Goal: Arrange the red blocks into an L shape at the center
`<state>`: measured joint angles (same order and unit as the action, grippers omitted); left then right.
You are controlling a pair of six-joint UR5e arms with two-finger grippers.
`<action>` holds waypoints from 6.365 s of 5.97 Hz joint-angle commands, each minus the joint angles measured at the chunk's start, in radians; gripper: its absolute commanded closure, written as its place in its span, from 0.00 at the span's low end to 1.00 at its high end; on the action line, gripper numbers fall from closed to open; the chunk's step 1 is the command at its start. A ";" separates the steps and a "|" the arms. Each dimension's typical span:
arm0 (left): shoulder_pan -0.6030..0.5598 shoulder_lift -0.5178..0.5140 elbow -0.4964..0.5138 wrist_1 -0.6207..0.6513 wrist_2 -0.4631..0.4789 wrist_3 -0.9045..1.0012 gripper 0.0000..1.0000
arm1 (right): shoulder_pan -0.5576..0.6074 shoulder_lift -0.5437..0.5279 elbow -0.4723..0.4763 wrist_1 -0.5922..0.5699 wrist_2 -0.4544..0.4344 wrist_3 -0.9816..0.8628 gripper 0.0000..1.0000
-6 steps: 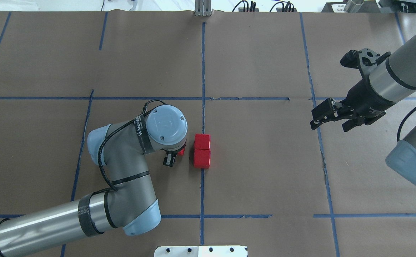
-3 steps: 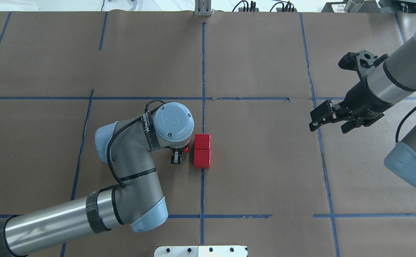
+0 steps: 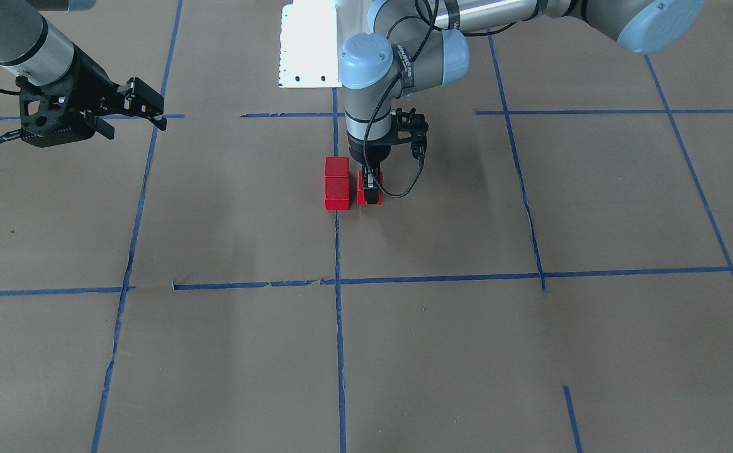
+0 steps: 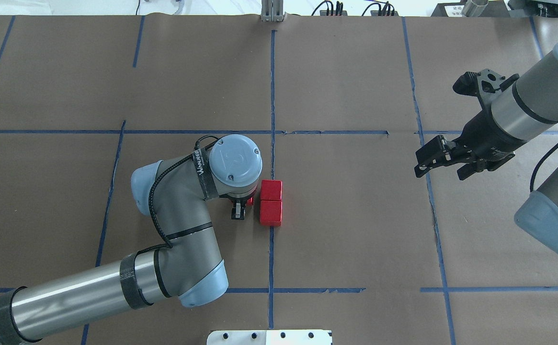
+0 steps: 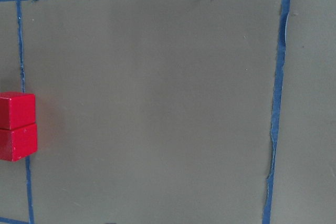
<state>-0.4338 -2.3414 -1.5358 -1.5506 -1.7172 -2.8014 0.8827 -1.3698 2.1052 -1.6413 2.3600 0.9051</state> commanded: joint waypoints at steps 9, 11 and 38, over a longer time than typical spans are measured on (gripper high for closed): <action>-0.003 -0.053 0.065 -0.013 -0.019 -0.027 1.00 | -0.001 0.000 -0.001 0.000 0.001 0.000 0.00; -0.003 -0.055 0.068 -0.011 -0.019 -0.023 0.88 | -0.001 0.000 -0.002 0.000 0.001 0.000 0.00; -1.109 0.841 -0.219 0.236 -0.624 2.883 0.00 | 0.561 -0.336 -0.159 -0.008 0.074 -0.701 0.00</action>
<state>-1.5393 -1.5368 -1.7436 -1.3124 -2.3432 0.0834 1.4433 -1.7041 1.9475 -1.6498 2.4346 0.2042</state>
